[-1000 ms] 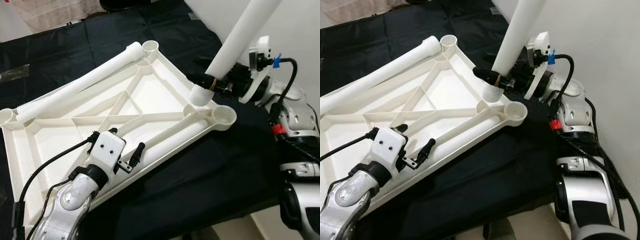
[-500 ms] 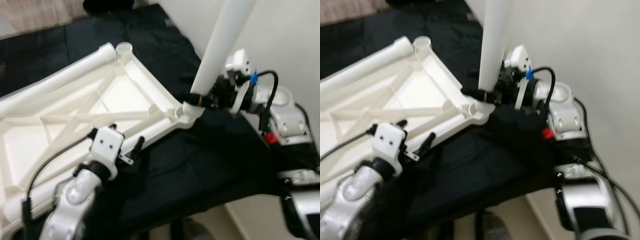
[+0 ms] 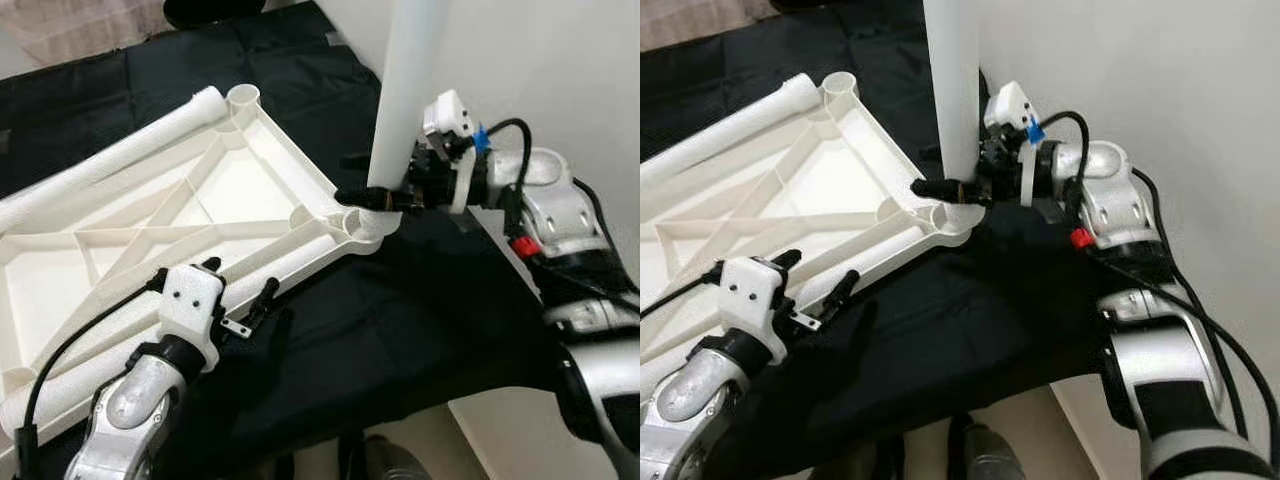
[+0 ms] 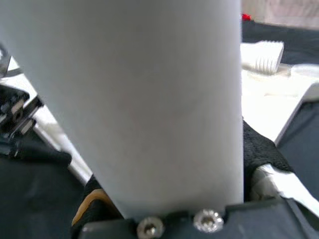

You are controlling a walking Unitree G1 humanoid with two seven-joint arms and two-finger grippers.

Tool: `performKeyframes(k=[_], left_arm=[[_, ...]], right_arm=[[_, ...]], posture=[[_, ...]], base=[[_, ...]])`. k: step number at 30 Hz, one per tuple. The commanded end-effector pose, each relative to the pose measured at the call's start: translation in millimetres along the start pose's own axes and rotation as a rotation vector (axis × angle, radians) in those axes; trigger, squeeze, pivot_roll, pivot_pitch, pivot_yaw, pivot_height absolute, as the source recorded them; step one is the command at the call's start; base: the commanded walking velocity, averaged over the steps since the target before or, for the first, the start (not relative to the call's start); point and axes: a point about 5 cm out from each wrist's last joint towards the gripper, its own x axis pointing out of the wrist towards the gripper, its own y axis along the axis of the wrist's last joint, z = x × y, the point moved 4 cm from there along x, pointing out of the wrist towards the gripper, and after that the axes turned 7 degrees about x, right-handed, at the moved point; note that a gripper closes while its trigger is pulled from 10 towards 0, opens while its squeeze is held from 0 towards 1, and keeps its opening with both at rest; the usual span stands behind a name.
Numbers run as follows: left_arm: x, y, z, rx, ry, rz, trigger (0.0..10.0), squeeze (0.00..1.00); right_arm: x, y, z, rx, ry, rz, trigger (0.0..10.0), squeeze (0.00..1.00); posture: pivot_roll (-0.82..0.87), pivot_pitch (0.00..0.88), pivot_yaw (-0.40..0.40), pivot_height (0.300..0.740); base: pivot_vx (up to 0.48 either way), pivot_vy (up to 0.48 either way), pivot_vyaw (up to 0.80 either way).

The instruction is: Building children table

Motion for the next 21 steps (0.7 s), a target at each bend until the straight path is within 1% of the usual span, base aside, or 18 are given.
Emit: performKeyframes(k=[1,3,9,11,12,14,15,16,17,21], left_arm=[[-4.0,-3,0.3,-0.007,0.002,-0.020,10.0,0.00],[-4.5,-2,2.5,0.008,-0.011,-0.015,10.0,0.00],[-9.9,1,10.4,-0.003,-0.047,-0.013,10.0,0.00],[-14.2,4,17.8,-0.029,-0.106,-0.010,10.0,0.00],[-14.2,4,17.8,-0.029,-0.106,-0.010,10.0,0.00],[-20.4,6,28.1,-0.060,-0.171,-0.007,10.0,0.00],[-20.4,6,28.1,-0.060,-0.171,-0.007,10.0,0.00],[-24.4,7,34.9,-0.076,-0.210,-0.007,10.0,0.00],[-25.8,7,37.9,-0.077,-0.227,-0.007,10.0,0.00],[-25.9,7,41.4,-0.079,-0.249,-0.002,10.0,0.00]], right_arm=[[5.0,2,-1.2,-0.027,0.020,-0.010,10.0,0.00],[6.2,5,0.8,-0.030,0.019,-0.010,10.0,0.00],[3.1,11,3.9,-0.023,0.052,-0.008,10.0,0.00],[-1.7,12,2.7,-0.002,0.101,-0.003,10.0,0.00],[-1.7,12,2.7,-0.002,0.101,-0.003,10.0,0.00],[-8.5,10,-1.2,0.024,0.171,-0.015,10.0,0.00],[-8.5,10,-1.2,0.024,0.171,-0.015,10.0,0.00],[-12.3,9,-2.3,0.034,0.197,-0.027,10.0,0.00],[-14.2,7,-0.9,0.039,0.196,-0.040,10.0,0.00],[-18.9,5,0.8,0.053,0.205,-0.059,10.0,0.00]], posture=[[0.01,0.278,-0.001,0.740],[0.01,0.278,-0.001,0.740],[0.01,0.289,-0.005,0.740],[0.01,0.294,-0.003,0.740],[0.01,0.294,-0.003,0.740],[0.01,0.294,-0.003,0.740],[0.01,0.294,-0.003,0.740],[0.02,0.299,-0.001,0.740],[0.02,0.302,0.001,0.740],[0.02,0.306,0.000,0.740]], base=[[0.000,0.480,0.00],[0.000,0.480,0.00],[0.000,0.000,0.00],[0.000,0.000,0.00],[0.000,0.000,0.00],[0.000,0.000,0.00],[0.000,0.000,0.00],[0.000,0.000,0.00],[0.000,0.000,0.00],[0.000,0.000,0.00]])
